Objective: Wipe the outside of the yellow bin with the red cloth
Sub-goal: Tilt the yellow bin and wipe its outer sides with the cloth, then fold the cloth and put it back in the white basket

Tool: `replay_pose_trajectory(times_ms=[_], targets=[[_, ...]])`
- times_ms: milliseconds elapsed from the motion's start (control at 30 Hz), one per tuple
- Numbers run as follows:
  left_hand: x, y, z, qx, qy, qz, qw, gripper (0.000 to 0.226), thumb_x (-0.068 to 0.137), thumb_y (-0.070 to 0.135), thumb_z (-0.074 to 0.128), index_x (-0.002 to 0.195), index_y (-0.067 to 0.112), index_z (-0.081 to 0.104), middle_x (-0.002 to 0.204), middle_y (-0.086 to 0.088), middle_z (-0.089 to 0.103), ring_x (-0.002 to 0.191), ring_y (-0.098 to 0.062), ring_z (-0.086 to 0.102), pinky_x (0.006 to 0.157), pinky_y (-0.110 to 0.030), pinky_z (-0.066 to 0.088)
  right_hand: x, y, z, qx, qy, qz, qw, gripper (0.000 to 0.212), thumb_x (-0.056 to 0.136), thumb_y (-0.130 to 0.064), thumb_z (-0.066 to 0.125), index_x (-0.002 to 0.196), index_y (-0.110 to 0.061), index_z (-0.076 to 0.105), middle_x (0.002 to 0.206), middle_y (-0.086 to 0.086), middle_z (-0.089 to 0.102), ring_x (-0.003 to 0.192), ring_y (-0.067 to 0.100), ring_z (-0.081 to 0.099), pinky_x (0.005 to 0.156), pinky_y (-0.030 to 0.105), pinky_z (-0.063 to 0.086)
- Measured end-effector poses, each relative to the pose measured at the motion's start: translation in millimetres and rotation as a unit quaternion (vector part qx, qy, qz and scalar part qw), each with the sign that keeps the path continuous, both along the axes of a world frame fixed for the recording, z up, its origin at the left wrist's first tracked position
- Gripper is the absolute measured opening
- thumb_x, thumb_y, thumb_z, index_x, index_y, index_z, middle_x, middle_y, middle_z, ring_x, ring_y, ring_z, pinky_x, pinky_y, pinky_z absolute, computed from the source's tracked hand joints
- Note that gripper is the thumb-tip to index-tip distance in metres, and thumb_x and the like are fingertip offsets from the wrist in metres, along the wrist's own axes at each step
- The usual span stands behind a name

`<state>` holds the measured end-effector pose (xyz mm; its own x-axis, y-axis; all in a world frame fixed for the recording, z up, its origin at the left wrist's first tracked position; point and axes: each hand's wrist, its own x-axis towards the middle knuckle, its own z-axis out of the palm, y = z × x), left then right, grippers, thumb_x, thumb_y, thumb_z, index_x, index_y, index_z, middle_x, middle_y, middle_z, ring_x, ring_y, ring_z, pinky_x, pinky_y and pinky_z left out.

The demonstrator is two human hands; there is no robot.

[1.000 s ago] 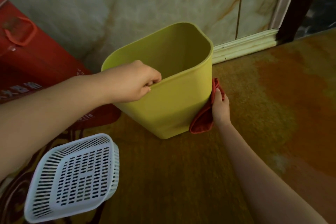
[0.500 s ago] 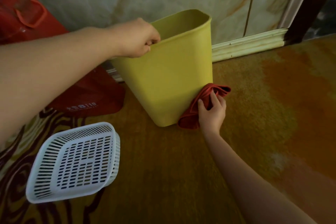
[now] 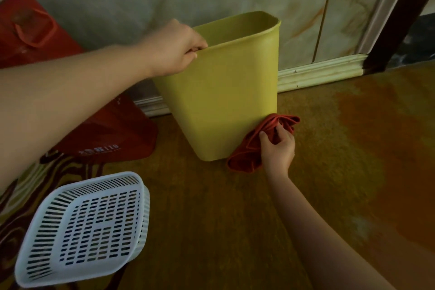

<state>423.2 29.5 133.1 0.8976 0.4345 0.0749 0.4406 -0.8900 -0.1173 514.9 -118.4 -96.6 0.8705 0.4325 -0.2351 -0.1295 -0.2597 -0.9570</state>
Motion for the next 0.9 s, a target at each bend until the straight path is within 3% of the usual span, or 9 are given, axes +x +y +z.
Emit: replay_pose_trajectory(times_ms=[267,400,500,567,633,733,800,833,900], targets=[[-27,-28,-37,-0.078,-0.046,-0.016,0.996,0.028,0.082,0.004,0.054,0.107,0.005,0.065,0.108,-0.016,0.07,0.099,-0.027,0.064,0.082,-0.029,0.044,-22,-24,-11,-0.011,0.025,0.024,0.999,0.052,0.085,-0.02,0.062,0.134,-0.015,0.046,0.139,0.006,0.046,0.13,0.02,0.041,0.107,0.031,0.032],[-43,-46,-53,-0.086,-0.084,0.014,0.993,0.033,0.082,0.008,0.053,0.115,0.009,0.061,0.118,-0.011,0.066,0.11,-0.024,0.059,0.097,-0.029,0.037,-48,-44,-9,-0.002,0.021,0.081,0.996,0.048,0.084,-0.016,0.063,0.131,-0.014,0.051,0.136,0.005,0.051,0.129,0.019,0.043,0.11,0.041,0.036],[-72,-79,-70,-0.066,-0.196,-0.003,0.978,0.043,0.081,0.007,0.053,0.124,0.011,0.053,0.132,0.001,0.05,0.121,-0.012,0.048,0.106,-0.025,0.034,-69,-59,-7,0.002,0.061,0.125,0.99,0.05,0.083,-0.015,0.064,0.131,-0.014,0.05,0.135,0.004,0.052,0.127,0.019,0.046,0.106,0.043,0.04],[-97,-110,-96,-0.075,-0.321,0.022,0.944,0.037,0.082,0.004,0.05,0.117,0.008,0.058,0.122,0.002,0.054,0.113,-0.007,0.051,0.1,-0.021,0.039,-81,-67,-5,0.001,0.055,0.158,0.986,0.05,0.082,-0.014,0.066,0.13,-0.013,0.051,0.134,0.004,0.053,0.125,0.019,0.048,0.106,0.043,0.041],[-117,-139,-125,-0.211,-0.362,0.134,0.898,0.032,0.083,0.007,0.05,0.114,0.012,0.059,0.109,0.004,0.062,0.102,-0.004,0.057,0.091,-0.02,0.046,-92,-72,0,-0.003,0.025,0.192,0.981,0.049,0.08,-0.013,0.067,0.128,-0.011,0.054,0.132,0.006,0.055,0.124,0.02,0.049,0.107,0.042,0.039],[-126,-155,-160,-0.5,-0.247,0.334,0.76,0.03,0.085,0.036,0.052,0.113,0.026,0.06,0.105,0.016,0.058,0.098,0.0,0.055,0.082,-0.02,0.042,-107,-75,9,-0.001,-0.011,0.249,0.969,0.05,0.079,-0.013,0.068,0.127,-0.012,0.055,0.129,0.005,0.057,0.121,0.018,0.051,0.105,0.038,0.041],[-127,-155,-176,-0.605,-0.218,0.378,0.666,0.019,0.082,0.047,0.052,0.088,0.035,0.066,0.096,0.021,0.062,0.083,0.006,0.056,0.071,-0.02,0.043,-115,-75,14,0.007,-0.044,0.285,0.957,0.05,0.079,-0.015,0.068,0.127,-0.016,0.055,0.125,-0.003,0.056,0.119,0.013,0.051,0.104,0.032,0.041],[-128,-155,-182,-0.625,-0.229,0.386,0.639,0.015,0.08,0.046,0.056,0.077,0.035,0.067,0.094,0.018,0.066,0.077,0.006,0.059,0.067,-0.019,0.046,-117,-75,16,0.008,-0.058,0.305,0.951,0.051,0.079,-0.015,0.068,0.127,-0.018,0.054,0.122,-0.007,0.054,0.119,0.01,0.05,0.103,0.029,0.04],[-132,-155,-192,-0.63,-0.248,0.393,0.622,0.007,0.074,0.04,0.065,0.072,0.033,0.066,0.093,0.008,0.071,0.074,0.001,0.065,0.065,-0.019,0.052,-119,-74,20,0.003,-0.073,0.354,0.932,0.056,0.078,-0.016,0.065,0.132,-0.022,0.048,0.124,-0.013,0.048,0.122,0.007,0.044,0.104,0.025,0.036]])
